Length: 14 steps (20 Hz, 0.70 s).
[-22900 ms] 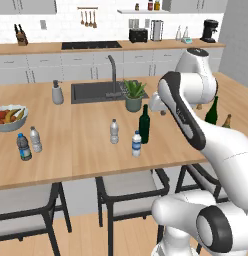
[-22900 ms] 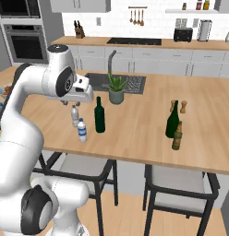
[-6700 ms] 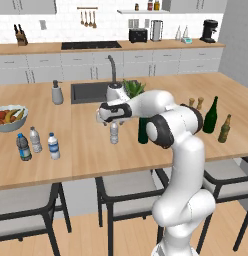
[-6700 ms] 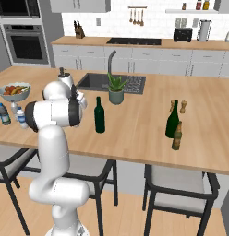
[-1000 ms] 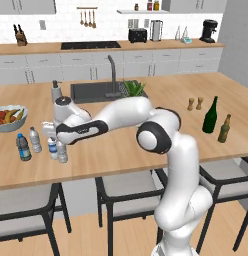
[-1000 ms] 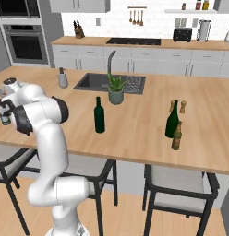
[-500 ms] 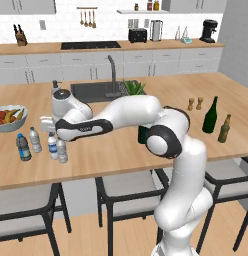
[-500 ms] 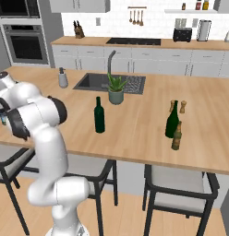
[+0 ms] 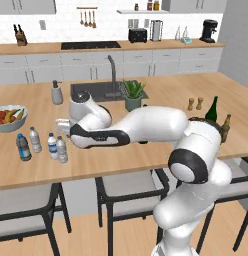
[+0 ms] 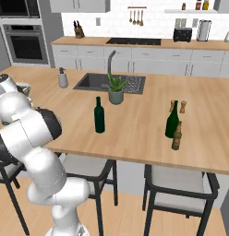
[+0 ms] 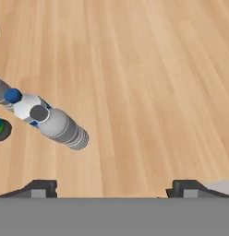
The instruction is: Move the plastic bottles in the middle to the plastics group, and the glass bottles in the middle to the glass group.
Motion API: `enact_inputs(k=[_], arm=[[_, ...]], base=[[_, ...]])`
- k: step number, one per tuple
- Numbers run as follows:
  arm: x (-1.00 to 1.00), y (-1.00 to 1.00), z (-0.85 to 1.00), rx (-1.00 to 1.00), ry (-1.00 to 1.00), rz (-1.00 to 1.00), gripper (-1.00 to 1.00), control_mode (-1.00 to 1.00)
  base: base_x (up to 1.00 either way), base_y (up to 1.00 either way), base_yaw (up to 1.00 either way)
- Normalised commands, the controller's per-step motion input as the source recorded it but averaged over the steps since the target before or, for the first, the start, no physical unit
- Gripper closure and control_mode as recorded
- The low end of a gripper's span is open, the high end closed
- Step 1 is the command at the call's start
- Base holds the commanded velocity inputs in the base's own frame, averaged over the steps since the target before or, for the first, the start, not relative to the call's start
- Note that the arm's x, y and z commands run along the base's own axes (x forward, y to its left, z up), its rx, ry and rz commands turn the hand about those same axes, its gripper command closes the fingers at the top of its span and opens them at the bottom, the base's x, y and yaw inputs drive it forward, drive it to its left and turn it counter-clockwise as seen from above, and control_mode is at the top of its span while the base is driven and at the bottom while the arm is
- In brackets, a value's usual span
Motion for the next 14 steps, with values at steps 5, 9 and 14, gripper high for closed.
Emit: enact_inputs(k=[5,9,14], arm=[[-0.14,-0.77,0.30,0.00,-0.03,0.02,-1.00,-1.00],[0.00,-0.73,0.39,0.00,0.00,0.01,-1.00,-1.00],[0.05,-0.65,0.41,0.00,0.00,0.00,-1.00,-1.00]], base=[[0.00,0.00,0.00],[0.00,0.00,0.00],[0.00,0.00,0.00]])
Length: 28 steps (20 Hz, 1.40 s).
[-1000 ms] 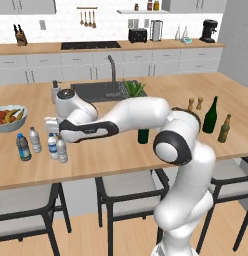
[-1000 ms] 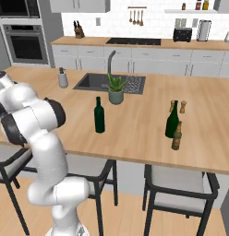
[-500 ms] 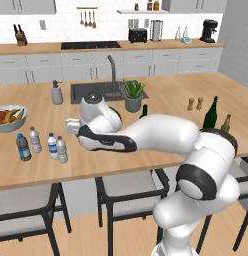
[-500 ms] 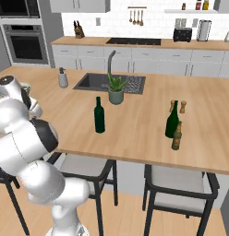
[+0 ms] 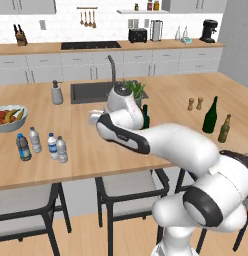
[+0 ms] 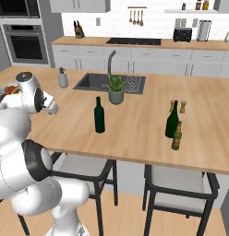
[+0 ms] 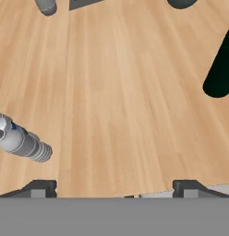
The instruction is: Move the plastic bottles in the middle to the plastics group, and the glass bottles in the middle to the glass group.
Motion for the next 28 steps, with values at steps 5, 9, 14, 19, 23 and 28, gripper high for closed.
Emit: enact_inputs(k=[5,9,14,19,23,28], arm=[[0.00,-0.78,0.26,0.00,0.00,0.07,-1.00,-1.00],[-0.01,-0.85,0.11,0.00,0.00,0.23,-1.00,-1.00],[0.00,-0.82,0.14,-0.01,0.00,0.28,-1.00,-1.00],[0.01,-0.56,0.21,-0.12,0.01,0.23,-1.00,-1.00],[0.05,-0.40,0.25,-0.13,-0.02,0.17,-1.00,-1.00],[0.00,-0.25,0.02,-0.28,-0.08,0.05,-1.00,-1.00]], base=[[0.00,0.00,0.00],[0.00,0.00,0.00],[0.00,0.00,0.00],[0.00,0.00,0.00],[0.00,0.00,0.00],[0.00,0.00,0.00]])
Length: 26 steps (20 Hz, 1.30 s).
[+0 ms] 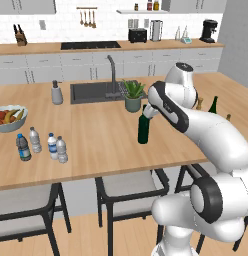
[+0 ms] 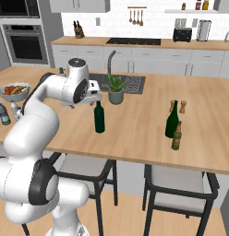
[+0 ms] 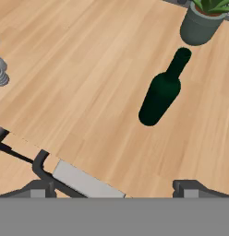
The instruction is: Move the plastic bottles in the middle to the plastics group, and the glass bottles in the middle to the glass group.
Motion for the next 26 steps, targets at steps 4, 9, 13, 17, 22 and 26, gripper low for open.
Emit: enact_inputs(k=[4,9,13,17,22,26], arm=[[0.00,-0.36,-0.04,-0.15,-0.03,0.00,-1.00,-1.00],[0.05,-0.26,-0.09,0.16,0.00,-0.10,-1.00,-1.00],[0.15,-0.14,-0.06,0.30,0.00,-0.10,-1.00,-1.00],[0.32,0.00,-0.03,0.17,-0.07,-0.07,-1.00,-1.00],[0.35,0.04,-0.03,0.02,0.00,-0.07,-1.00,-1.00],[0.15,0.12,-0.13,0.00,0.00,-0.04,-1.00,-1.00]], base=[[0.00,0.00,0.00],[0.00,0.00,0.00],[0.00,0.00,0.00],[0.00,0.00,0.00],[0.00,0.00,0.00],[0.00,0.00,0.00]])
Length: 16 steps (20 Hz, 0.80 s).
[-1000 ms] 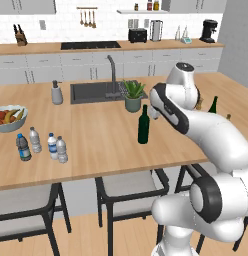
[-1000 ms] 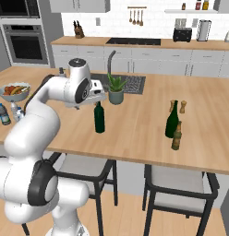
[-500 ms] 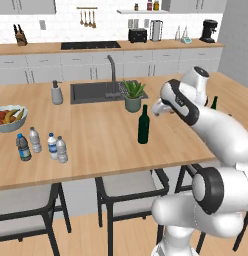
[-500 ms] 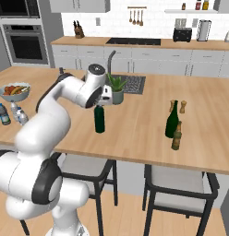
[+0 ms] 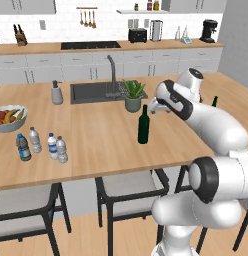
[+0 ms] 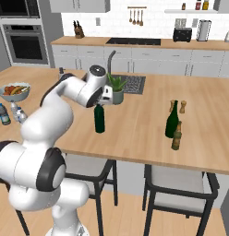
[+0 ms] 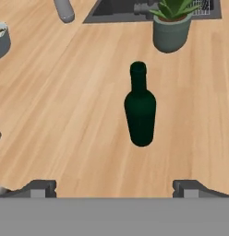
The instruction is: Move the plastic bottles in the middle to the plastics group, and the glass bottles in the middle to the glass group.
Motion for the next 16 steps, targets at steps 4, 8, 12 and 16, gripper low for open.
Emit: enact_inputs(k=[4,8,12,16], arm=[[0.22,0.18,-0.18,-0.01,0.00,-0.06,-1.00,-1.00],[0.32,0.03,-0.18,0.00,0.00,-0.07,-1.00,-1.00],[0.34,0.01,-0.14,-0.02,0.00,-0.06,-1.00,-1.00],[0.28,0.07,-0.20,-0.01,0.00,-0.07,-1.00,-1.00]], base=[[0.00,0.00,0.00],[0.00,0.00,0.00],[0.00,0.00,0.00],[0.00,0.00,0.00]])
